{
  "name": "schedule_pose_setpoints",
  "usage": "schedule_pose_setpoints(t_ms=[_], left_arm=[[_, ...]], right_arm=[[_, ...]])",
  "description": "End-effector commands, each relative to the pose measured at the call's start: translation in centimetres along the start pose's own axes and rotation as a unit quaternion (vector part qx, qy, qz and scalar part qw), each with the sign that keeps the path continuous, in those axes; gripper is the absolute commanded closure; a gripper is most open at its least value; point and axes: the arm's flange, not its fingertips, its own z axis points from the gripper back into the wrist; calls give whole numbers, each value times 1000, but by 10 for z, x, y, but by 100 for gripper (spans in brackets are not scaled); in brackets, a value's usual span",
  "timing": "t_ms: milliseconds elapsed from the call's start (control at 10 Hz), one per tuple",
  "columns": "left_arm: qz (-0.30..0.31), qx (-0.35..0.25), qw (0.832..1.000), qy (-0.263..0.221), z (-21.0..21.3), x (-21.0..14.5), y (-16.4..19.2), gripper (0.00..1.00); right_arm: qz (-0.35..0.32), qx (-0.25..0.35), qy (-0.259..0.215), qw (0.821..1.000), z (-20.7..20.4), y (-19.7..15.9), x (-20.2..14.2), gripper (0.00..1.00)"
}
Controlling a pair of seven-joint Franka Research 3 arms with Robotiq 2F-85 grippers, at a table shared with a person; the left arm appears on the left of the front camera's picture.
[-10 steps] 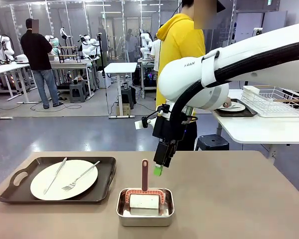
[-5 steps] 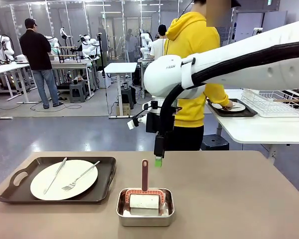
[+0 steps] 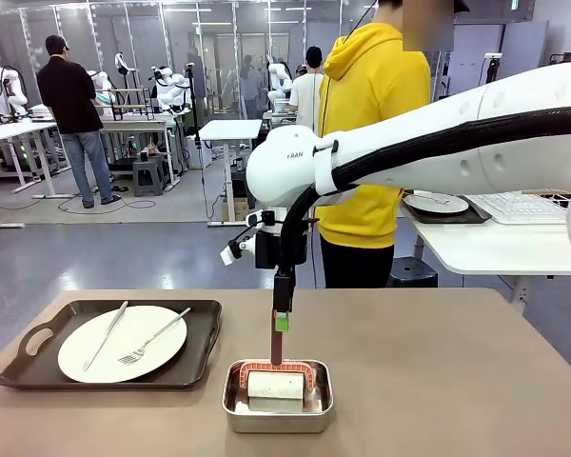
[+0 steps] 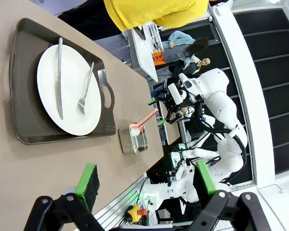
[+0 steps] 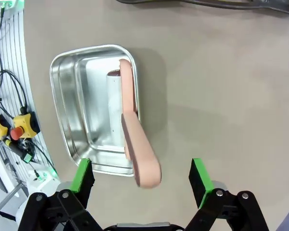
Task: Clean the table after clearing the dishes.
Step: When the left (or right) Handle tray is removed, use the left hand (or right hand) to clean the left (or right) side of the table with the Lint Roller.
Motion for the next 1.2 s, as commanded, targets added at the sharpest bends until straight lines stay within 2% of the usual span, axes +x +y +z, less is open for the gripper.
schedule_pose_setpoints(t_ms=[0, 300, 800, 900, 1100], left_arm=[[-4, -1, 1000, -1, 3, 0, -2, 0], [-4, -1, 1000, -1, 3, 0, -2, 0], [-4, -1, 1000, -1, 3, 0, -2, 0], [-4, -1, 1000, -1, 3, 0, -2, 0], [-4, -1, 1000, -1, 3, 0, -2, 0]], right_arm=[[-2, -5, -1, 1000, -4, -2, 10, 0], [-4, 4, 13, 1000, -13, 1, 24, 0], [-21, 6, 25, 999, -24, 4, 27, 0], [-19, 5, 29, 999, -23, 5, 29, 4], [-24, 3, 30, 999, -19, 5, 25, 23]])
